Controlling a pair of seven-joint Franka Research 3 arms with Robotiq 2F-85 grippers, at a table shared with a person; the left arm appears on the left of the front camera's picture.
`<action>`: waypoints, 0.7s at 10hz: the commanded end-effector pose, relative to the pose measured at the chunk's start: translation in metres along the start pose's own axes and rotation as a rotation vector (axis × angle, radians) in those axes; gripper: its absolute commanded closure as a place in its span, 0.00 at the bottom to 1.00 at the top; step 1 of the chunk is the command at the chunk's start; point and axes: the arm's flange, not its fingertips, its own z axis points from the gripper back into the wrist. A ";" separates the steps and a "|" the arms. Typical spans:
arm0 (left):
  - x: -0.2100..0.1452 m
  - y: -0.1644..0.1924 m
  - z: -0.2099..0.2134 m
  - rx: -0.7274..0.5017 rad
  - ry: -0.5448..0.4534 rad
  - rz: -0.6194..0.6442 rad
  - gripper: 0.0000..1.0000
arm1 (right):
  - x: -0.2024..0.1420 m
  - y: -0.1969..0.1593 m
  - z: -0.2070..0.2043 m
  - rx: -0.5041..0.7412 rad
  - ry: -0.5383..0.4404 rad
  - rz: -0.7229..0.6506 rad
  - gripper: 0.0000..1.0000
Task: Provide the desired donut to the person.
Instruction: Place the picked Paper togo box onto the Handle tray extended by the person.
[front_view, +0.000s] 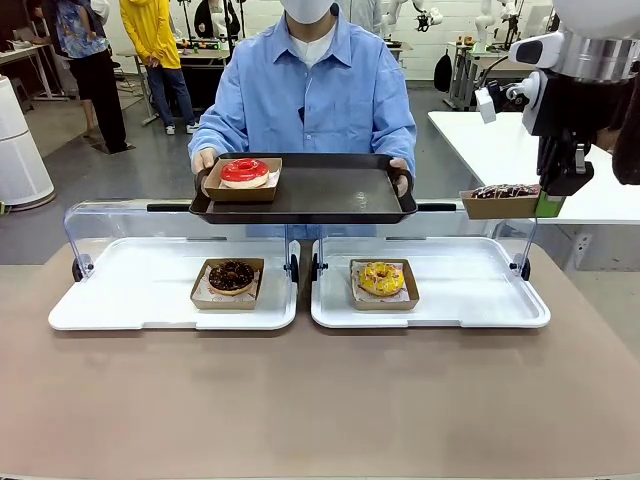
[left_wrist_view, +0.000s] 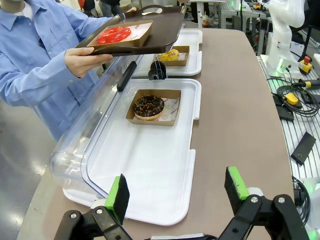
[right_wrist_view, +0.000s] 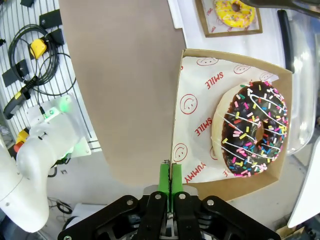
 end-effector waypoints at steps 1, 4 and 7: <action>0.001 -0.001 0.001 0.003 -0.005 -0.003 0.00 | 0.000 0.004 -0.002 -0.007 0.017 0.002 1.00; 0.001 -0.001 0.001 0.003 -0.005 -0.003 0.00 | 0.029 0.000 0.039 -0.091 -0.039 0.043 0.98; 0.001 -0.001 0.001 0.003 -0.005 -0.003 0.00 | 0.080 -0.013 0.072 -0.151 -0.025 0.139 0.98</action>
